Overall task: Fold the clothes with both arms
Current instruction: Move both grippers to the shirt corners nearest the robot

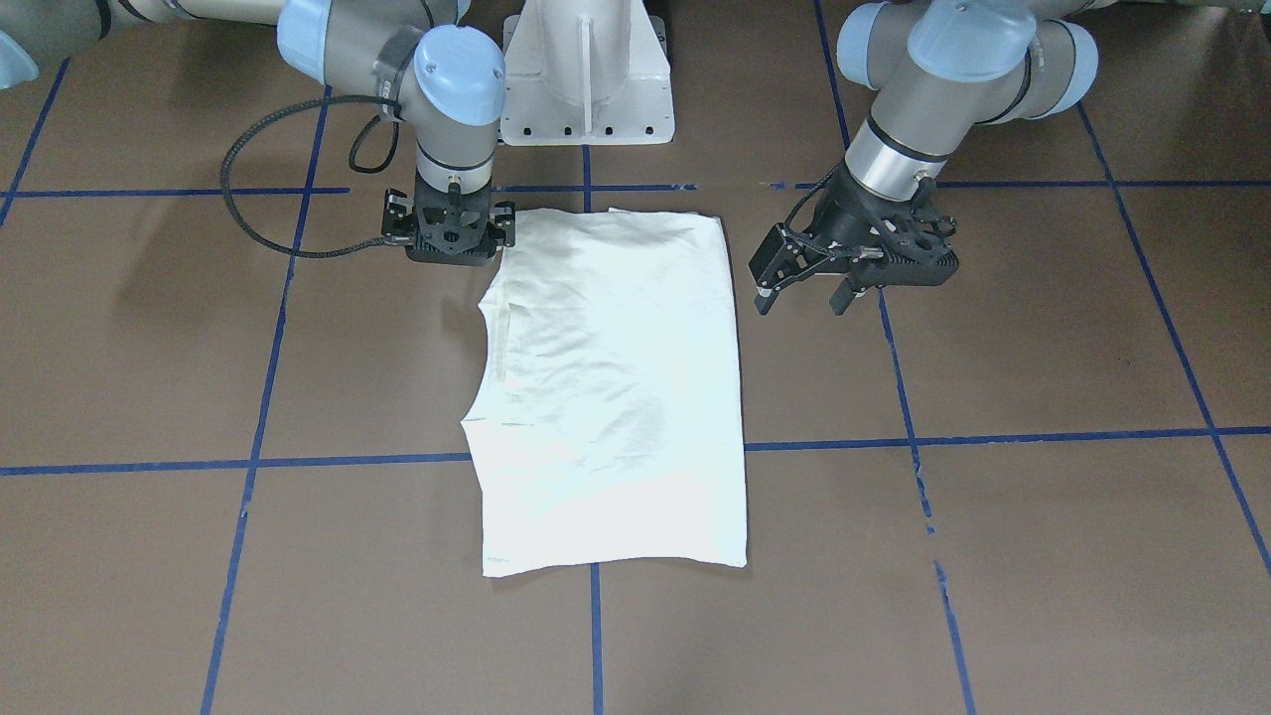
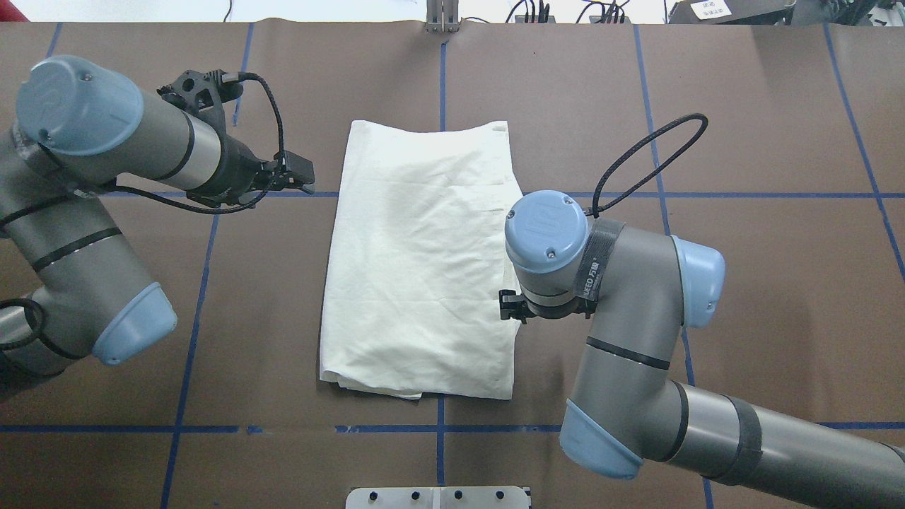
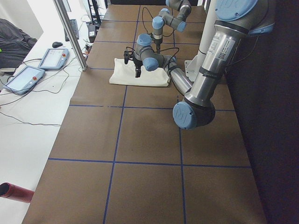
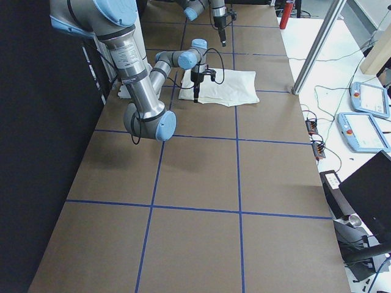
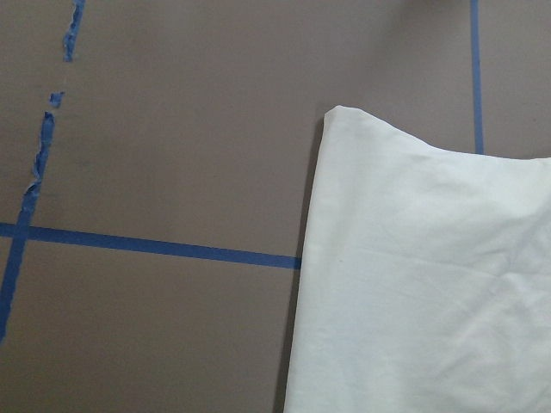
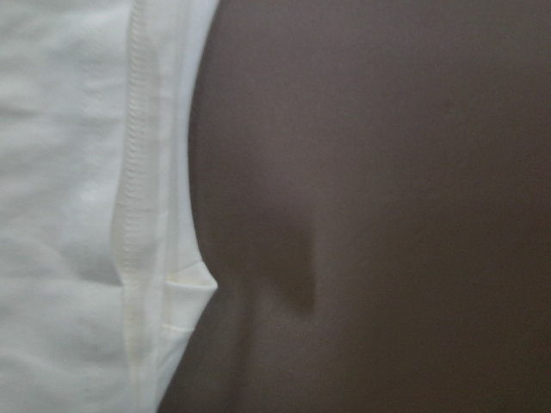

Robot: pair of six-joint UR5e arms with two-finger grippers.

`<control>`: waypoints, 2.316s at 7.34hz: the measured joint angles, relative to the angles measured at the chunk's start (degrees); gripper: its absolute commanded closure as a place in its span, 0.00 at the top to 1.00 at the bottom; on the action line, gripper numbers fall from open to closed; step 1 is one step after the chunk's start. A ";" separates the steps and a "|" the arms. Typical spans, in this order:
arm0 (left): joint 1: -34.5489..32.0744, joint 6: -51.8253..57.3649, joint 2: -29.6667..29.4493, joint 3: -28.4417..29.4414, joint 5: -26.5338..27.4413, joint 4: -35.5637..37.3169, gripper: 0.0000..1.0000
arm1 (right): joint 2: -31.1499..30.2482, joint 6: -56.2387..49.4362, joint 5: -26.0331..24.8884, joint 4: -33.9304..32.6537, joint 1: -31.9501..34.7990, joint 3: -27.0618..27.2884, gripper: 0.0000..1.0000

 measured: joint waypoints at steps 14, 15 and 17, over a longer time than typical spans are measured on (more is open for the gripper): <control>25.25 -33.47 6.05 -1.33 14.58 -1.98 0.00 | -4.36 7.68 2.19 17.26 0.39 7.29 1.00; 25.25 -33.40 6.30 -2.69 14.54 -1.95 0.00 | -4.38 9.92 2.12 17.49 -0.31 7.47 1.00; 25.50 -33.56 6.36 -5.25 14.51 -1.31 0.00 | -5.12 21.38 -0.14 20.54 -5.22 7.48 1.00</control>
